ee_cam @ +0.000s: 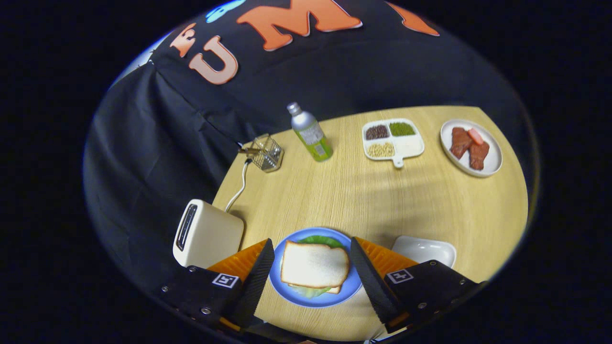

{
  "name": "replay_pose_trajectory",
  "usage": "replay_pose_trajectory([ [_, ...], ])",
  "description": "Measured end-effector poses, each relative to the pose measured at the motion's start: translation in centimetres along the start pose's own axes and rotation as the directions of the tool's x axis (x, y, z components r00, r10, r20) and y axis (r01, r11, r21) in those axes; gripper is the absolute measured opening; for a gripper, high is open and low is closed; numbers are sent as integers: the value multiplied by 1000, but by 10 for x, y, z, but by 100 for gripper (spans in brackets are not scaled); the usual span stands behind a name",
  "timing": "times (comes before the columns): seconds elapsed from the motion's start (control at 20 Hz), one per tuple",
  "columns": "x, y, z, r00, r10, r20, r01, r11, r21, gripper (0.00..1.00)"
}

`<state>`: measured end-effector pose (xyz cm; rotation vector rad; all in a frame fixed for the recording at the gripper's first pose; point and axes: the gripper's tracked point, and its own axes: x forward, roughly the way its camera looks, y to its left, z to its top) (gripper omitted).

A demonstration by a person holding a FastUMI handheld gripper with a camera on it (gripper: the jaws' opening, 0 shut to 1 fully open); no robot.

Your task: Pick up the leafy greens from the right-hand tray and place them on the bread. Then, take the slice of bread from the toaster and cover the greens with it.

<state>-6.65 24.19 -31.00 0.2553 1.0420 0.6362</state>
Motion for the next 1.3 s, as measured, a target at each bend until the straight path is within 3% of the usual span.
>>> replay_pose_trajectory([
  [0.15, -50, 9, 56, 984, -6, 179, 20, 997, -77, 97],
  [0.3, -107, 16, 104, 934, -16, 357, 66, 990, -127, 98],
  [0.55, -190, 29, 161, 820, -31, 572, 153, 974, -166, 98],
  [0.7, -229, 35, 188, 733, -33, 679, 213, 960, -183, 98],
  [0.8, -253, 38, 199, 690, -46, 722, 256, 949, -184, 98],
  [0.9, -273, 35, 203, 669, -78, 739, 292, 942, -164, 98],
  [1.3, -331, 38, 227, 495, -82, 865, 390, 911, -137, 98],
])
